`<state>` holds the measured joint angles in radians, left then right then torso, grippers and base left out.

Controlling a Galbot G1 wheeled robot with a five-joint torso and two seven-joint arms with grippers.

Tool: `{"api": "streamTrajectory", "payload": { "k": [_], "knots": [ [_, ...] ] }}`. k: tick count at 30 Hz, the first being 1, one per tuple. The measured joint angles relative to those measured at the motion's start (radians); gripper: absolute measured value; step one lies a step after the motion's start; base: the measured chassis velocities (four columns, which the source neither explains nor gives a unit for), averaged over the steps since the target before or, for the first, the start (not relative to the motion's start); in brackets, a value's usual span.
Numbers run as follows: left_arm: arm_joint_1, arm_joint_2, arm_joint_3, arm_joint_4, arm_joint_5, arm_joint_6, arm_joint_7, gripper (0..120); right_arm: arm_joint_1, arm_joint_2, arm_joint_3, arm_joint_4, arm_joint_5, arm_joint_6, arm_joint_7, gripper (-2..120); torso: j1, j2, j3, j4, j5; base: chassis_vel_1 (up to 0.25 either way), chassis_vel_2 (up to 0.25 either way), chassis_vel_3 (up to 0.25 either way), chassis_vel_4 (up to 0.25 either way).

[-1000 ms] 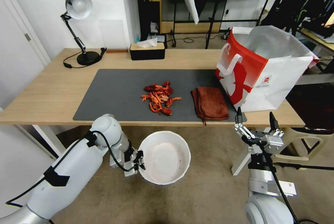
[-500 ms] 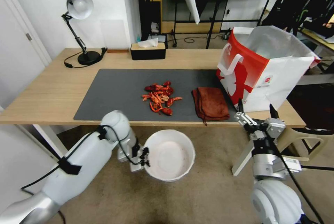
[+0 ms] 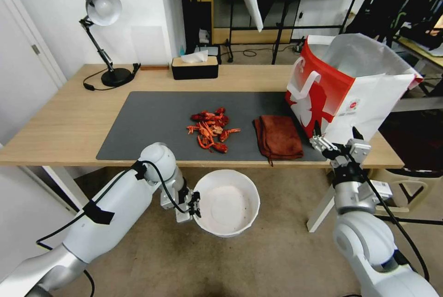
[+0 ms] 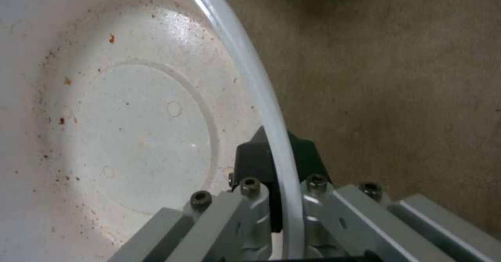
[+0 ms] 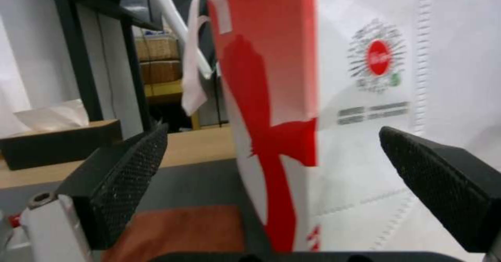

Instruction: Sweep shrimp from table into container with towel, then put container into takeout bag.

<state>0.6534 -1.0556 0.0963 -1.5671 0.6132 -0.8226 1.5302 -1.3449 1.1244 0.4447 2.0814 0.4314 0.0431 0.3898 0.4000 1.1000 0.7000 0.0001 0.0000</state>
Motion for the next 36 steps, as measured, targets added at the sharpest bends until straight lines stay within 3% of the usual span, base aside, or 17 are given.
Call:
{"api": "streamTrajectory", "payload": {
  "k": [16, 24, 36],
  "knots": [
    [0.018, 0.026, -0.02, 0.007, -0.005, 0.0, 0.0, 0, 0.095, -0.02, -0.157, -0.082, 0.011, -0.002, -0.012, 100, 0.0, 0.0, 0.0, -0.0001, 0.0, 0.0, 0.0, 0.0, 0.0],
    [0.021, 0.03, -0.021, 0.011, -0.007, 0.0, 0.0, 0, 0.18, -0.032, -0.201, -0.125, 0.103, -0.073, 0.034, 100, 0.0, 0.0, 0.0, -0.0002, 0.0, 0.0, 0.0, 0.0, 0.0],
    [0.021, 0.036, -0.021, 0.011, -0.012, 0.0, 0.0, 0, 0.248, -0.034, -0.255, -0.169, 0.133, -0.129, 0.066, 100, 0.0, 0.0, 0.0, -0.0001, 0.0, 0.0, 0.0, 0.0, 0.0]
  ]
}}
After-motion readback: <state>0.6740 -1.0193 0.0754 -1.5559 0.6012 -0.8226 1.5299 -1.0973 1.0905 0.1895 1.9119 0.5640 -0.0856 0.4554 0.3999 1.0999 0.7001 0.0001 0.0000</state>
